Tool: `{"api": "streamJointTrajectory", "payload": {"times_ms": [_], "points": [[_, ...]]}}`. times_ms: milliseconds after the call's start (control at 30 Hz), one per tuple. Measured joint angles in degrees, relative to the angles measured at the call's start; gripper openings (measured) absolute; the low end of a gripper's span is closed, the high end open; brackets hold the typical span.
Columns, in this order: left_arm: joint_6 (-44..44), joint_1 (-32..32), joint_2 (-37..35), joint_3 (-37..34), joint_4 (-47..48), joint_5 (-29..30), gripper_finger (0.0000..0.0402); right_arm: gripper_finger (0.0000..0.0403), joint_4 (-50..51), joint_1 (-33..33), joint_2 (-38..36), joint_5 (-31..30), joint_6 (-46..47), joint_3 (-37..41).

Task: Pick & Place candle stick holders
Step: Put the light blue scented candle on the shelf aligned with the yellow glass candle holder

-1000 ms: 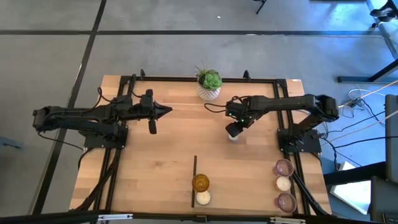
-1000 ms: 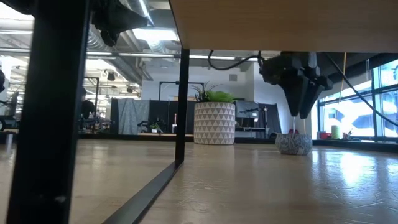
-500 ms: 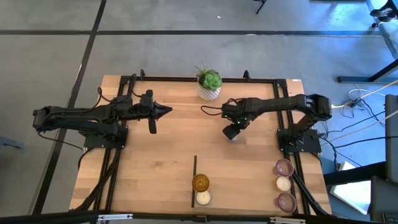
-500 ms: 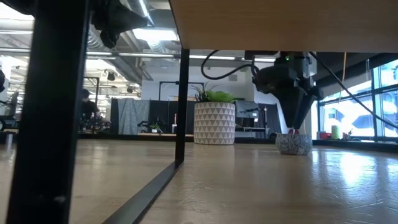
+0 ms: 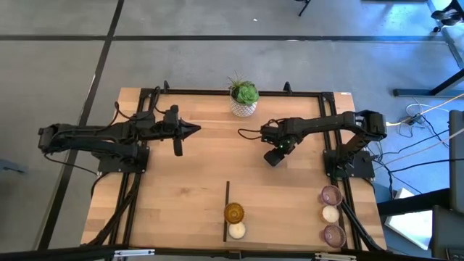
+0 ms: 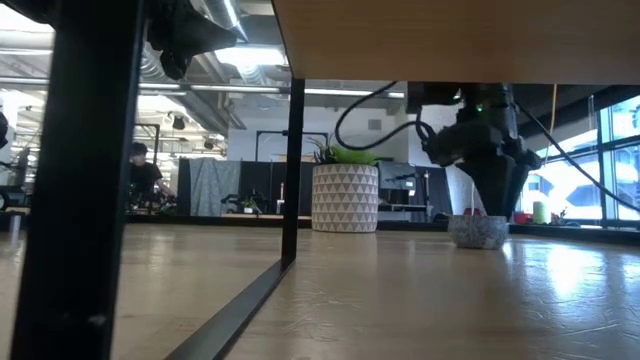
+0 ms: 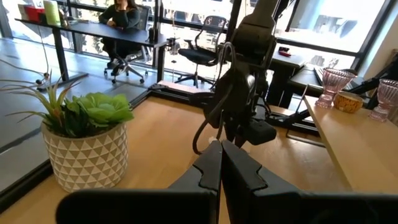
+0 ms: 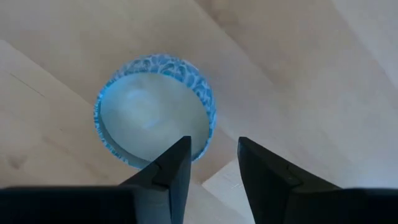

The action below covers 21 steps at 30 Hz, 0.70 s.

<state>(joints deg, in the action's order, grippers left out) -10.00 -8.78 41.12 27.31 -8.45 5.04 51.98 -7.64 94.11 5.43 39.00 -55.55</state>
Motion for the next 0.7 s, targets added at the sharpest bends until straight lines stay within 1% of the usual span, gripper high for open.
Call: {"api": "streamJointTrajectory", "payload": {"times_ms": [300, 400, 533, 700], "points": [[-1.5, 0.0, 0.0, 0.0, 0.1, 0.0, 0.0003, 0.0134, -0.2, 0.8, 0.0, 0.2, 0.6, 0.9], [-1.5, 0.0, 0.0, 0.0, 0.1, 0.0, 0.0003, 0.0126, -0.8, 1.0, 0.0, 0.3, 0.6, 0.9], [-1.5, 0.0, 0.0, 0.0, 0.1, 0.0, 0.0003, 0.0093, -1.0, 1.0, 0.0, 1.3, 0.6, 0.9], [-1.4, 0.1, 0.0, 0.0, 0.1, 0.3, 0.0003, 0.0031, -1.4, 1.0, 0.0, 1.3, 0.8, 0.9]]}}
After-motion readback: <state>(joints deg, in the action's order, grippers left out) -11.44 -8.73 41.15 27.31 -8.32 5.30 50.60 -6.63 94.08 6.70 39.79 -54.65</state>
